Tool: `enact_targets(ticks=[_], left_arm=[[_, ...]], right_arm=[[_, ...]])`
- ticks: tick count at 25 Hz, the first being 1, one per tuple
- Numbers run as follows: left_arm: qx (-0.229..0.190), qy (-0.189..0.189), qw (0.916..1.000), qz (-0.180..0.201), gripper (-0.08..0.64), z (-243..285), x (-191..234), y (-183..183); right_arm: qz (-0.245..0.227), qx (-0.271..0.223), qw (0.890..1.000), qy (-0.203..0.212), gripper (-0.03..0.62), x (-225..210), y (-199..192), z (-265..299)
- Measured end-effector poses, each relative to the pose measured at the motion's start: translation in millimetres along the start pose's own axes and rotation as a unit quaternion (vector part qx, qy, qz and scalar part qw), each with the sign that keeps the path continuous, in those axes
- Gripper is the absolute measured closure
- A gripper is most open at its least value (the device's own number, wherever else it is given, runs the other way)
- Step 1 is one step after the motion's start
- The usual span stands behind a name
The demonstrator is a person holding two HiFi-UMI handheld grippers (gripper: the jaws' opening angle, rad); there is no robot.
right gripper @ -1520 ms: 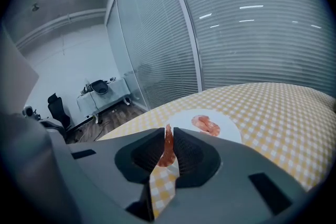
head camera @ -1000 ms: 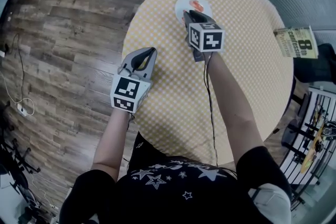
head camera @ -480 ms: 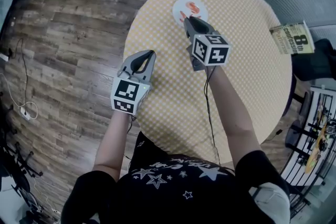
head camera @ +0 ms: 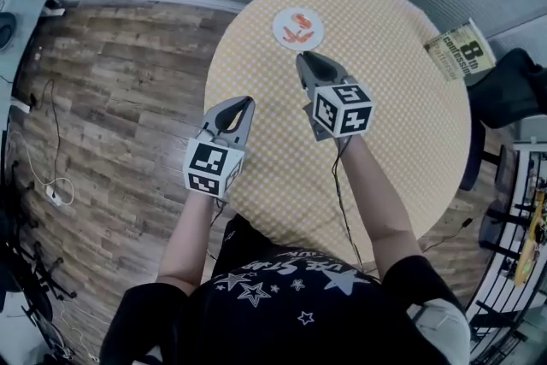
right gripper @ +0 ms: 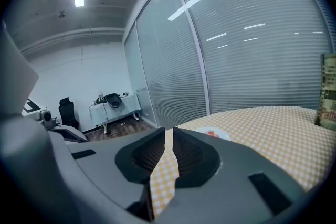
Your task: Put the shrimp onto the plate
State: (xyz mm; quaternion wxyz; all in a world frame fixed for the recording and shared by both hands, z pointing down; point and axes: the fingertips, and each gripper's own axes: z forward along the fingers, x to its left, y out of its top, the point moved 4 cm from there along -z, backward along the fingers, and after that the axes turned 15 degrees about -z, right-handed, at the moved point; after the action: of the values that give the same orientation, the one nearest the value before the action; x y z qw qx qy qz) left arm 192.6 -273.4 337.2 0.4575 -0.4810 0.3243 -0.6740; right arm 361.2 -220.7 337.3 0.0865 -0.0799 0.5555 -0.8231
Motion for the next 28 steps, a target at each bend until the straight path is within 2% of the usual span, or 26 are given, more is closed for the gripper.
enact_targets(ticks=[6,13,22,28], left_arm=[[-0.011,0.006,0.9997,0.022,0.551,-19.2,-40.6,3.2],[-0.012,0.02,0.9995,0.023,0.551,-31.3,-107.1,-14.5],[-0.023,0.032,0.9988,0.028,0.551,-47.4,-215.1,-42.4],[-0.06,0.048,0.9961,0.043,0.551,-62.8,-281.3,-45.4]], right_arm=[[0.021,-0.034,0.999,0.004,0.545,2.5,3.1,-50.1],[0.04,-0.05,0.998,0.024,0.547,2.6,-18.3,-122.6],[0.04,-0.084,0.995,0.045,0.546,-11.3,-36.7,-227.8],[0.016,-0.107,0.992,0.072,0.548,-16.3,-41.4,-302.0]])
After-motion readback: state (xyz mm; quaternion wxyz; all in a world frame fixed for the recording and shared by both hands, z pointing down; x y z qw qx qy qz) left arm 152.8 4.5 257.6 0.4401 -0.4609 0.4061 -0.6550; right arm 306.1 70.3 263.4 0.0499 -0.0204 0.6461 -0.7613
